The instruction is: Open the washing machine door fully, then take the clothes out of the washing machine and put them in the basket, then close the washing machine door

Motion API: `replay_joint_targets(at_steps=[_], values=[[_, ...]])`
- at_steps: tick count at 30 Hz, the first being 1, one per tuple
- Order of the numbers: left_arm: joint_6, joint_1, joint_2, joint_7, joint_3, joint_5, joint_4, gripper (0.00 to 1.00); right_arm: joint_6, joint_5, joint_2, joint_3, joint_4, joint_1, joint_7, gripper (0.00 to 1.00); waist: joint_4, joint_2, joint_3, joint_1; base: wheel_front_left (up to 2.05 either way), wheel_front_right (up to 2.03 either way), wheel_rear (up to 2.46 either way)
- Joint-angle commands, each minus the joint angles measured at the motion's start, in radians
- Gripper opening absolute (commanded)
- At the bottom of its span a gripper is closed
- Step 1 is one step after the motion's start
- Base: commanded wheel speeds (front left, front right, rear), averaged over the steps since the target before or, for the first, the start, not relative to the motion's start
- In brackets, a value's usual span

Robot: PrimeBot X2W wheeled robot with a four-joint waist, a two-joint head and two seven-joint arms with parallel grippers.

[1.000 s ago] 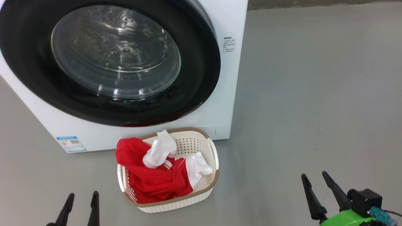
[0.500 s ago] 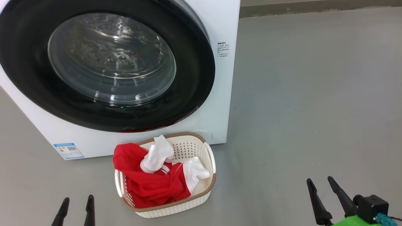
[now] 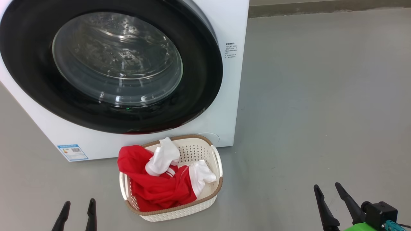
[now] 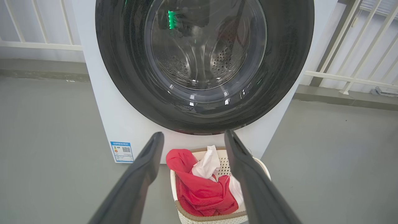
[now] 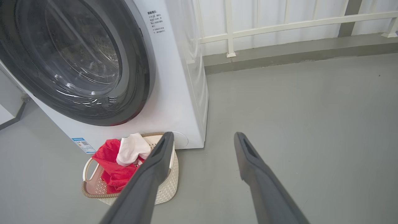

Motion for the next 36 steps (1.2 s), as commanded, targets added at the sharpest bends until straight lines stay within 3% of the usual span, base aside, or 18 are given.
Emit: replay_joint_targets(at_steps=[1, 11, 12, 18, 24, 36], values=[[-0.003, -0.013, 0.012, -0.008, 0.038, 0.011, -0.028, 1.00, 0.000, 0.012, -0.010, 0.020, -0.027, -0.009, -0.005, 1.00, 0.001, 0.0000, 0.000, 0.0000, 0.00, 0.00, 0.00], [-0.003, -0.013, 0.006, -0.008, 0.040, 0.016, -0.028, 1.00, 0.000, 0.014, -0.010, 0.028, -0.025, -0.013, -0.005, 1.00, 0.002, 0.0000, -0.001, 0.0000, 0.00, 0.00, 0.00], [0.000, 0.000, -0.007, 0.000, 0.003, 0.009, 0.001, 0.00, 0.000, 0.000, 0.001, 0.004, 0.003, 0.000, 0.000, 0.00, 0.002, 0.0000, -0.001, 0.0000, 0.00, 0.00, 0.00], [0.000, 0.016, -0.048, 0.009, -0.010, 0.004, 0.065, 0.00, 0.000, 0.004, 0.027, 0.005, 0.072, 0.000, 0.003, 0.00, 0.002, 0.0000, -0.001, 0.0000, 0.00, 0.00, 0.00], [0.000, 0.007, -0.049, 0.026, -0.004, -0.059, 0.063, 0.00, 0.000, 0.067, 0.030, -0.001, 0.065, -0.005, 0.020, 0.00, 0.005, 0.0000, -0.003, 0.0023, 0.00, 0.00, 0.00], [0.000, -0.017, -0.052, 0.061, 0.008, -0.184, 0.065, 0.00, 0.000, 0.191, 0.037, -0.013, 0.056, -0.019, 0.055, 0.00, 0.011, 0.0000, -0.002, 0.0000, 0.00, 0.00, 0.00]])
